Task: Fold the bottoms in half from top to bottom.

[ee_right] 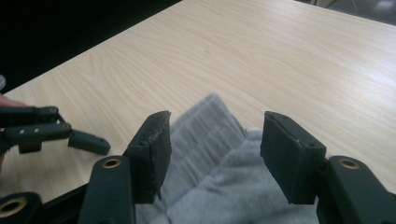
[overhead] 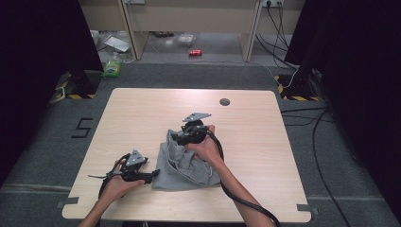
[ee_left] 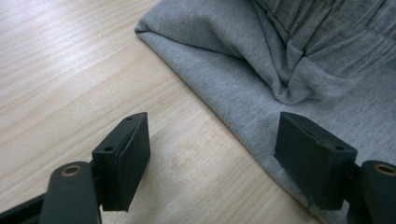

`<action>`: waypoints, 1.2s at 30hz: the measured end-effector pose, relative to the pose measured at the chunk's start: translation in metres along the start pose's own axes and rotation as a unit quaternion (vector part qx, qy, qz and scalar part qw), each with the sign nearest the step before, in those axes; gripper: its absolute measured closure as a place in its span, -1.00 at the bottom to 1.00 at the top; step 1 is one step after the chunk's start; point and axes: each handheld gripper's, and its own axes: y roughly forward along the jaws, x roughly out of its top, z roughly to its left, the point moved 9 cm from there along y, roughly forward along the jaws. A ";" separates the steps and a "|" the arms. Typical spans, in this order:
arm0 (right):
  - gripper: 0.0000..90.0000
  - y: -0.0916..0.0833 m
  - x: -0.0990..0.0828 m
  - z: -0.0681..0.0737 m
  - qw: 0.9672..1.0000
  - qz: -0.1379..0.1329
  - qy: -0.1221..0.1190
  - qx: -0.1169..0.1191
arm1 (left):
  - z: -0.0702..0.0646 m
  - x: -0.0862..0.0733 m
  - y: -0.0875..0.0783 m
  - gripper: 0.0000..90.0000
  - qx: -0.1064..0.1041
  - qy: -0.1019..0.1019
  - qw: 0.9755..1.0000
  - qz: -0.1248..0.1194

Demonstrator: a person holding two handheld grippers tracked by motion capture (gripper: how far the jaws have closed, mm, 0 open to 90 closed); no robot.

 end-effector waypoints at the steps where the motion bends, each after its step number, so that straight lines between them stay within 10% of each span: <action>1: -0.03 0.004 0.002 0.000 1.000 0.002 0.003 -0.001 | 0.000 0.000 0.000 -0.43 0.000 0.000 1.000 0.000; 18: 0.07 0.045 0.015 -0.010 0.999 0.035 0.015 -0.021 | 0.000 0.000 0.000 -0.43 0.000 0.000 1.000 0.001; 22: 0.40 0.048 0.013 -0.009 0.999 0.046 0.014 -0.012 | 0.000 0.000 0.000 -0.43 0.000 0.000 1.000 0.000; 27: 0.88 0.033 0.012 -0.002 0.999 0.035 -0.002 0.002 | 0.000 0.000 0.000 -0.43 0.000 0.000 1.000 0.000; 36: 1.00 -0.016 0.012 -0.001 1.000 -0.007 -0.018 0.000 | 0.000 0.000 0.000 -0.43 0.003 -0.001 1.000 0.000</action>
